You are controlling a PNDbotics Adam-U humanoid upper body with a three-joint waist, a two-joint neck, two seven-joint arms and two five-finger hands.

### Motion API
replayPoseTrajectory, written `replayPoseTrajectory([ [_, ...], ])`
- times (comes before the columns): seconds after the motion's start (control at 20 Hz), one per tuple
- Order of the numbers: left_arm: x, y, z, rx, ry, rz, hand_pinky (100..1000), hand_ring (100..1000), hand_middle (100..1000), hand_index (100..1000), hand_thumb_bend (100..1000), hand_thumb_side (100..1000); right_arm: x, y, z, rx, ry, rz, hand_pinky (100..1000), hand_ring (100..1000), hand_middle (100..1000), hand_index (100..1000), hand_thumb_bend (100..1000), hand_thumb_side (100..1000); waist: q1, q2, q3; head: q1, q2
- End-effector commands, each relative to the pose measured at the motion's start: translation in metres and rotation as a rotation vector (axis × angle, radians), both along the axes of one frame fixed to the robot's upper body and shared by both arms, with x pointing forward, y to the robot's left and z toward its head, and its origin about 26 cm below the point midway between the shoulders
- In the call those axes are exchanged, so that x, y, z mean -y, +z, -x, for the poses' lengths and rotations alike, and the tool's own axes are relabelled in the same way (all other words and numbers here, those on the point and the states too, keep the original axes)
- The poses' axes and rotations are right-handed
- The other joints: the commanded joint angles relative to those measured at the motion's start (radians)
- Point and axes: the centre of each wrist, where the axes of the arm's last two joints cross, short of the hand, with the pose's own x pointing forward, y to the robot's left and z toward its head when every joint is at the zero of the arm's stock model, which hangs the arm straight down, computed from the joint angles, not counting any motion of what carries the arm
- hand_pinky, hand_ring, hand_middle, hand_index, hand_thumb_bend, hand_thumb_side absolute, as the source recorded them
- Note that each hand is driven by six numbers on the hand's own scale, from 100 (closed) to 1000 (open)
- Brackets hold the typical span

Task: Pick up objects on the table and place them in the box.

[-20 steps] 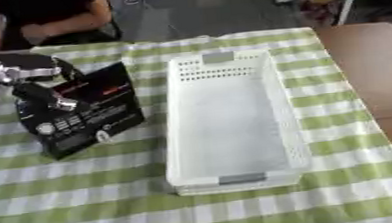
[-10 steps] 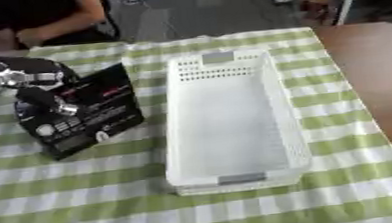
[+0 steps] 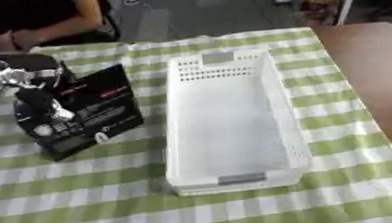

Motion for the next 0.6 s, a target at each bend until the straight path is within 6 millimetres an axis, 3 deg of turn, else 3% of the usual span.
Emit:
replayPoseTrajectory([
  [0.05,-0.005,0.0059,-0.0016,0.029,0.022,-0.025,106,241,309,439,442,361,0.0025,0.0068,0.0022,0.018,0.001,0.016,762,808,770,885,100,748,-0.001,-0.007,-0.001,0.008,0.0],
  [0.6,-0.0075,0.008,-0.0013,0.061,0.043,-0.001,100,213,288,415,395,346,0.0027,0.0063,0.0024,0.016,-0.002,0.013,762,808,770,886,100,736,-0.001,-0.007,0.0,0.007,0.0],
])
